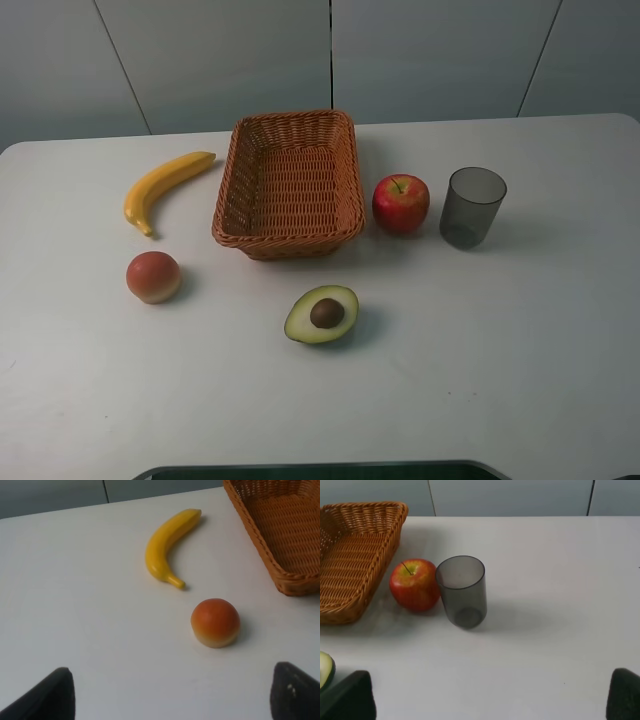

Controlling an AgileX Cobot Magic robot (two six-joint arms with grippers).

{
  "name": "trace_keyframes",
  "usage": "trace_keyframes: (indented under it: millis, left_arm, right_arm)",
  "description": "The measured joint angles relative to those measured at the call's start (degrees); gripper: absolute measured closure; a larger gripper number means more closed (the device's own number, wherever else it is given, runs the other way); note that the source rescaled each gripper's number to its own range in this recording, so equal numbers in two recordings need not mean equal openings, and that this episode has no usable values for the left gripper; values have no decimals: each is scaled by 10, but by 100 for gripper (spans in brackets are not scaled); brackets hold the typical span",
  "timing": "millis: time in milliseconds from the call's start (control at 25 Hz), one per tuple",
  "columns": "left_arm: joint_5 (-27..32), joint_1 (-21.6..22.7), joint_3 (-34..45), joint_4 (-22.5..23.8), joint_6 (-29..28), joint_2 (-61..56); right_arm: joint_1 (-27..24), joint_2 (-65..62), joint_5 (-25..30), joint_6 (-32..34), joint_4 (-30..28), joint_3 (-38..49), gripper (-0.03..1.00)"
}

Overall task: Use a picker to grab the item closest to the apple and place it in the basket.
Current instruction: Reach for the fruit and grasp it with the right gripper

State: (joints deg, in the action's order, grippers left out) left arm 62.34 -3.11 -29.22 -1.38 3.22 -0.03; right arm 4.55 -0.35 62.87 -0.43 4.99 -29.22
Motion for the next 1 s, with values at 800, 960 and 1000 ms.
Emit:
trace_keyframes:
  millis: [800,960,1000]
  left_arm:
    - [0,0,0,0,0,0]
    - [0,0,0,0,0,0]
    - [0,0,0,0,0,0]
  right_arm:
    - [0,0,0,0,0,0,-3]
    - [0,0,0,0,0,0,-3]
    - [0,0,0,0,0,0,-3]
